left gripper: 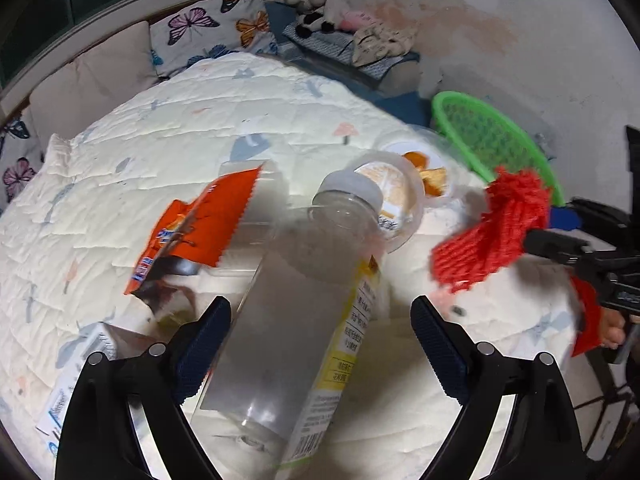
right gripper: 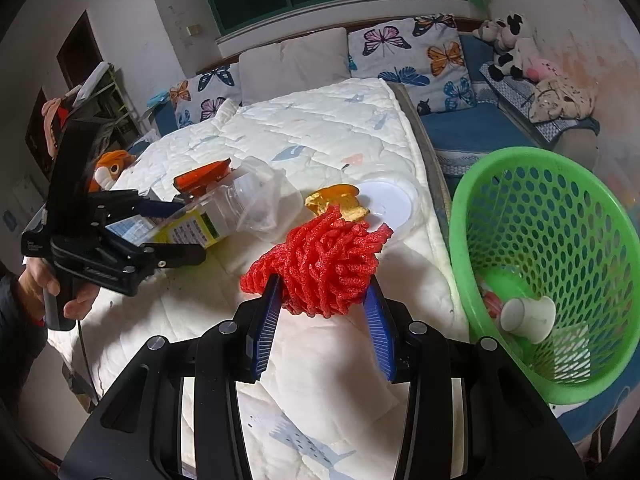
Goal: Collect trash
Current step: 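Lift the red mesh net with the right gripper and drop it into the green basket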
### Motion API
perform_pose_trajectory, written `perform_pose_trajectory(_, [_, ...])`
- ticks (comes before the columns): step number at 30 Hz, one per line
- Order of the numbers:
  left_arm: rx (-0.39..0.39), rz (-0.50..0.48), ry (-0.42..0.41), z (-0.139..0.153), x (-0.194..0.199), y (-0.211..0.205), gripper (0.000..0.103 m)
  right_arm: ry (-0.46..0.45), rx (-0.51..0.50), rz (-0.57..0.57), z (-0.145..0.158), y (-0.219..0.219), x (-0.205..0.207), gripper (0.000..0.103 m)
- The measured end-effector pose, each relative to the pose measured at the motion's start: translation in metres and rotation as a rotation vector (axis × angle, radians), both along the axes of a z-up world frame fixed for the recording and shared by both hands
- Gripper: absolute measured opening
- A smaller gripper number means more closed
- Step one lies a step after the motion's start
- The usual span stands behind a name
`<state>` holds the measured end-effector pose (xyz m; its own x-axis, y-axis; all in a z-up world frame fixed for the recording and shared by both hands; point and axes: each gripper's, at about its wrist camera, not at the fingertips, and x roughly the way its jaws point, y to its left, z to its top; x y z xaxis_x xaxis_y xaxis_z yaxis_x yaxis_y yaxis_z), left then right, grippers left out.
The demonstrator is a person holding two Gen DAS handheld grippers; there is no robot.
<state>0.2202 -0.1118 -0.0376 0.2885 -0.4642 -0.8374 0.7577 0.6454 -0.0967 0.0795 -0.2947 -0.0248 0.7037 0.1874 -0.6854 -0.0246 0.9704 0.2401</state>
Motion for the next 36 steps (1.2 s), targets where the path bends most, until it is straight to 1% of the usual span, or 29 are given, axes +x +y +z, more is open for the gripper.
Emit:
perform_pose_trajectory(1, [-0.020, -0.004, 0.011, 0.002, -0.001, 0.002, 0.086, -0.001, -0.001, -0.003, 0.000, -0.001, -0.001, 0.042])
perform_pose_trajectory(3, [-0.053, -0.014, 0.038, 0.006, -0.002, 0.005, 0.080, -0.001, 0.000, -0.006, 0.000, -0.003, -0.002, 0.042])
perform_pose_trajectory(4, [-0.055, -0.020, 0.044, 0.005, -0.003, 0.006, 0.072, -0.002, -0.001, -0.009, 0.000, -0.005, -0.003, 0.042])
perform_pose_trajectory(5, [-0.046, -0.024, 0.043, 0.004, -0.003, 0.004, 0.069, -0.002, -0.001, -0.012, 0.000, -0.006, -0.003, 0.042])
perform_pose_trajectory(7, [-0.004, -0.022, 0.009, -0.001, -0.004, 0.000, 0.067, 0.000, 0.002, -0.018, -0.001, -0.008, -0.003, 0.042])
perform_pose_trajectory(12, [0.049, -0.016, -0.005, -0.009, 0.000, -0.008, 0.067, 0.001, 0.006, -0.027, -0.002, -0.012, -0.004, 0.042])
perform_pose_trajectory(15, [0.053, -0.015, -0.003, -0.012, 0.002, -0.008, 0.066, -0.003, 0.004, -0.037, 0.000, -0.016, -0.005, 0.042])
perform_pose_trajectory(19, [0.054, 0.002, -0.050, -0.008, -0.006, -0.005, 0.059, -0.022, 0.009, -0.065, 0.007, -0.026, -0.009, 0.042])
perform_pose_trajectory(23, [0.005, 0.043, -0.048, 0.006, -0.013, 0.005, 0.056, -0.037, 0.001, -0.097, 0.013, -0.038, -0.014, 0.043])
perform_pose_trajectory(29, [-0.044, 0.030, -0.077, 0.033, -0.032, 0.009, 0.056, -0.035, -0.027, -0.172, 0.016, -0.064, -0.019, 0.043])
perform_pose_trajectory(32, [-0.079, 0.027, -0.071, 0.045, -0.039, 0.008, 0.056, -0.021, -0.042, -0.216, 0.013, -0.080, -0.021, 0.043])
perform_pose_trajectory(36, [-0.125, 0.008, -0.058, 0.060, -0.047, -0.006, 0.056, 0.021, -0.054, -0.279, 0.003, -0.104, -0.021, 0.043])
